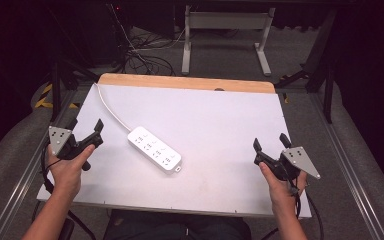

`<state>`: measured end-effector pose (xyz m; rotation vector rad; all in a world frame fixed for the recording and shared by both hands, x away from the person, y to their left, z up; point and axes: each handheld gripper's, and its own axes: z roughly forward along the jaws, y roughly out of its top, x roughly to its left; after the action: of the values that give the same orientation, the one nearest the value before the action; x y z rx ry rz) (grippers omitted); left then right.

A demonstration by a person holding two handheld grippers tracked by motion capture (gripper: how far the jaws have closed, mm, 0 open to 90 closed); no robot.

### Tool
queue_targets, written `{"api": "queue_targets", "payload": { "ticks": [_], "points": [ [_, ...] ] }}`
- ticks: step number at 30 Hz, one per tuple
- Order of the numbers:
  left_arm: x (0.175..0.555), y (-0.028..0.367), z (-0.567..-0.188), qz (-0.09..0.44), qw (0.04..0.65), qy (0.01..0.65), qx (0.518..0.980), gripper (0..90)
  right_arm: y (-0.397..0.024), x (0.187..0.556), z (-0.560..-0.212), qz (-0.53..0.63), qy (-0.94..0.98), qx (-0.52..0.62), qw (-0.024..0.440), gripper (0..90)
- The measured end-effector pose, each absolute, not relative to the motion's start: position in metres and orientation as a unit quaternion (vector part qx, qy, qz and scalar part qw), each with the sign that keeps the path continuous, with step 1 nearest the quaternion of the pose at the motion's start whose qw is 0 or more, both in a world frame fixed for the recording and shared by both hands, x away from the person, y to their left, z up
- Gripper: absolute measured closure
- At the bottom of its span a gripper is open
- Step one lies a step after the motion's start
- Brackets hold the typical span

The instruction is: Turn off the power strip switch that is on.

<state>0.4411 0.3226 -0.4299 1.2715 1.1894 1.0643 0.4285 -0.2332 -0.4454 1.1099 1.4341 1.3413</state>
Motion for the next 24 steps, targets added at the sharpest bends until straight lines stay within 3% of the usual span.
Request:
{"api": "queue_targets", "payload": {
  "ticks": [8, 10, 11, 12, 17, 21, 24],
  "points": [
    [0.441, 0.328, -0.429, 0.438, 0.527, 0.512, 0.518, 23.2, -0.233, 0.427, -0.445, 0.537, 0.575, 0.445, 0.429, 14.5],
    [0.442, 0.328, -0.429, 0.435, 0.528, 0.514, 0.517, 31.4, -0.234, 0.427, -0.445, 0.536, 0.575, 0.445, 0.43, 14.6],
    [0.442, 0.329, -0.429, 0.436, 0.528, 0.513, 0.518, 31.4, -0.234, 0.427, -0.445, 0.536, 0.575, 0.445, 0.43, 14.6],
    [0.442, 0.33, -0.429, 0.435, 0.527, 0.513, 0.519, 41.0, -0.234, 0.427, -0.445, 0.535, 0.575, 0.446, 0.43, 14.6],
    [0.442, 0.333, -0.429, 0.434, 0.525, 0.512, 0.524, 66.9, -0.234, 0.426, -0.445, 0.537, 0.576, 0.444, 0.428, 14.7],
    [0.442, 0.336, -0.429, 0.436, 0.52, 0.52, 0.519, 83.7, -0.234, 0.426, -0.445, 0.539, 0.576, 0.444, 0.426, 15.1],
    [0.442, 0.338, -0.428, 0.442, 0.518, 0.515, 0.52, 89.9, -0.234, 0.426, -0.445, 0.539, 0.577, 0.443, 0.425, 15.1]
  ]
}}
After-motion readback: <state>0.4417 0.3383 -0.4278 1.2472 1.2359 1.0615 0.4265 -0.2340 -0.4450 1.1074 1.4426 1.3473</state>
